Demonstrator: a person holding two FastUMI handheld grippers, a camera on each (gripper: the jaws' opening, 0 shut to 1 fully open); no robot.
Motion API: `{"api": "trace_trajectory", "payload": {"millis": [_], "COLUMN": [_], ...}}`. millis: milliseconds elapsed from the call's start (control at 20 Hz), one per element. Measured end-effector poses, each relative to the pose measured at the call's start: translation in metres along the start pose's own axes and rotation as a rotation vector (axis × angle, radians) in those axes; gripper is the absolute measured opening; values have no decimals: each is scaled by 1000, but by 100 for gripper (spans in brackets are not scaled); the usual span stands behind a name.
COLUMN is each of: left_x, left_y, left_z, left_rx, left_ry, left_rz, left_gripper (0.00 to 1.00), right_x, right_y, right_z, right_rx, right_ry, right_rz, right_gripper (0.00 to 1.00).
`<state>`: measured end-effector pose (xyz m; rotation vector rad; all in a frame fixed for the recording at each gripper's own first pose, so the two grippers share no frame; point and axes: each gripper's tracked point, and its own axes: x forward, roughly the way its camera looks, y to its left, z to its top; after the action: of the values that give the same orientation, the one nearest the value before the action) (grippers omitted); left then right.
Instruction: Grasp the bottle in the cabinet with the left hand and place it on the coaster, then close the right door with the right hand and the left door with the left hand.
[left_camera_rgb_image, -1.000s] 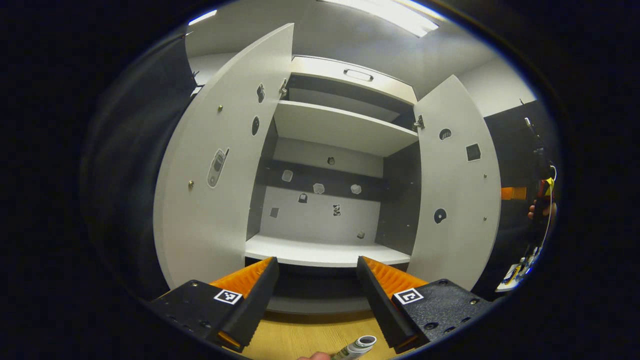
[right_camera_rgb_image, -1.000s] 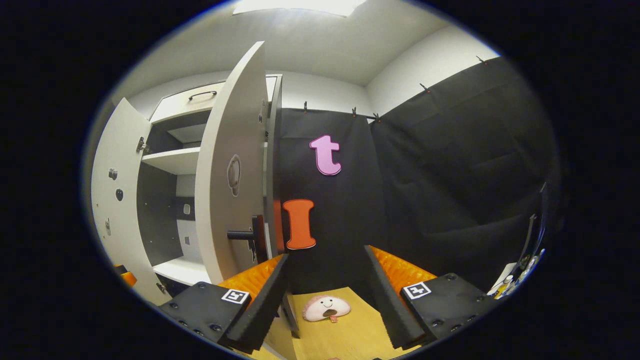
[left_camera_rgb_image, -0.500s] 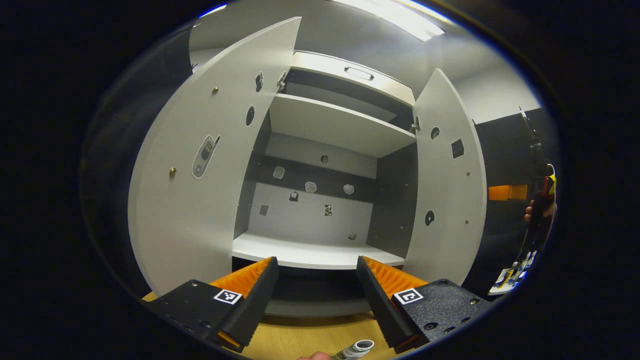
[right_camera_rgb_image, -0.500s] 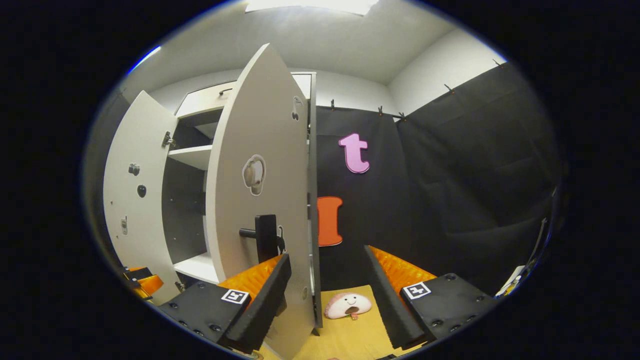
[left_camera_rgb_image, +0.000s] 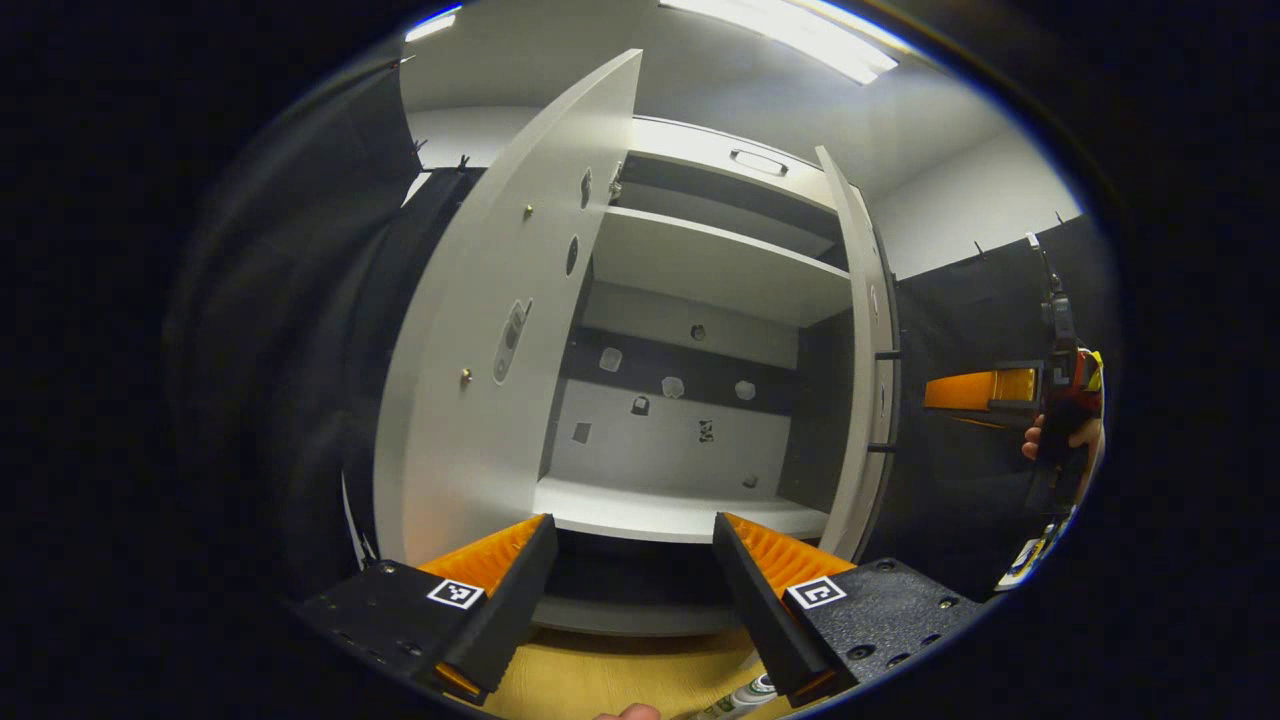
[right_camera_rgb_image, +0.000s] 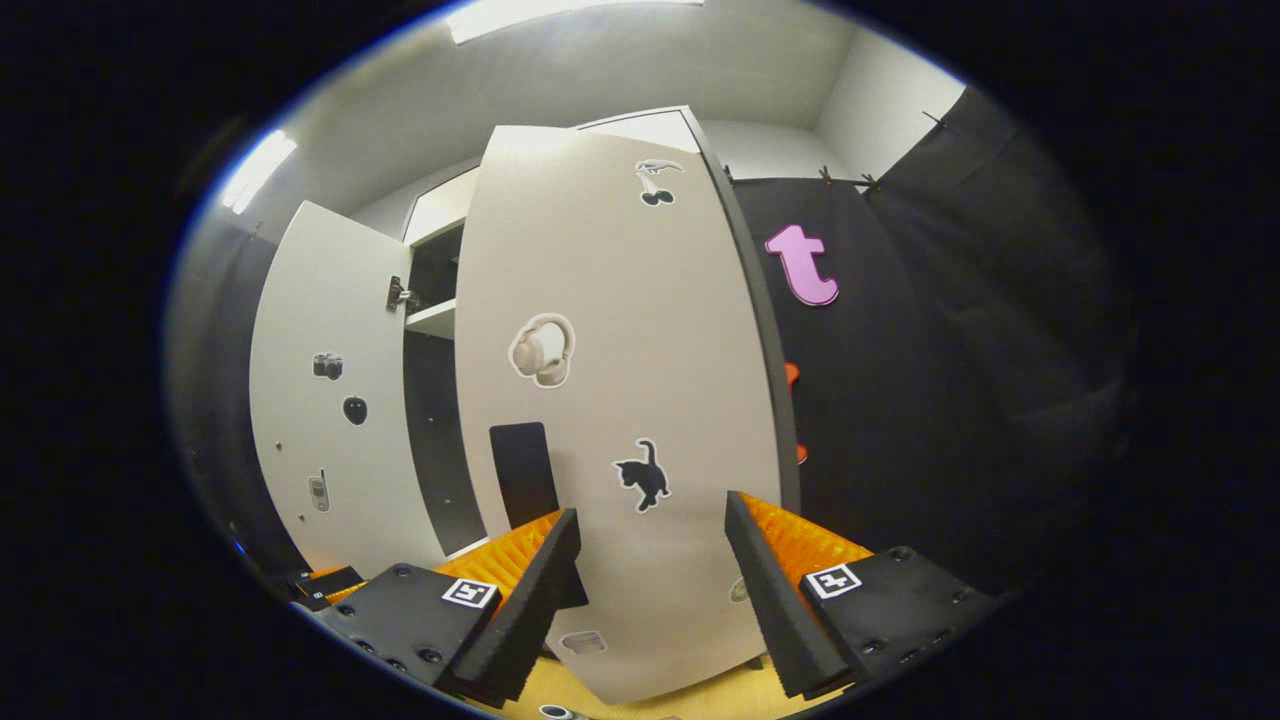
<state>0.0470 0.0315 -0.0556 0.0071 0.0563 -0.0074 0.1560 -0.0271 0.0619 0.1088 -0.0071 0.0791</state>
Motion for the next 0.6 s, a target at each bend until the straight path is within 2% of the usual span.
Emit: {"api": "trace_trajectory", "payload": {"millis": [50, 100, 150, 250, 300, 350, 400, 450, 600], "left_x": [-2, -6, -8, -14, -17, -20, -21, -25, -33], "left_y": [5, 8, 13, 18, 19, 19, 20, 21, 25], "left_z": [1, 3, 6, 8, 9, 11, 14, 17, 25], "left_rx": [2, 3, 4, 3, 5, 7, 8, 8, 4], "left_ry": [0, -3, -7, -9, -8, -10, -12, -18, -32], "left_rz": [15, 27, 38, 53, 60, 66, 67, 72, 96], "left_gripper": [95, 95, 95, 95, 95, 95, 92, 95, 95], "right_x": [5, 10, 15, 21, 23, 26, 31, 36, 51], "right_y": [5, 9, 12, 7, 4, 5, 7, 9, 15], "right_z": [-5, -8, -12, -6, -5, -4, -7, -7, -9], "right_rx": [3, 3, 2, -7, -13, -13, -12, -11, -17], "right_ry": [13, 22, 34, 7, 5, 5, 14, 21, 28], "right_rz": [15, 25, 36, 13, -1, 5, 12, 21, 31], "right_gripper": [96, 100, 96, 95, 87, 97, 97, 97, 97]}}
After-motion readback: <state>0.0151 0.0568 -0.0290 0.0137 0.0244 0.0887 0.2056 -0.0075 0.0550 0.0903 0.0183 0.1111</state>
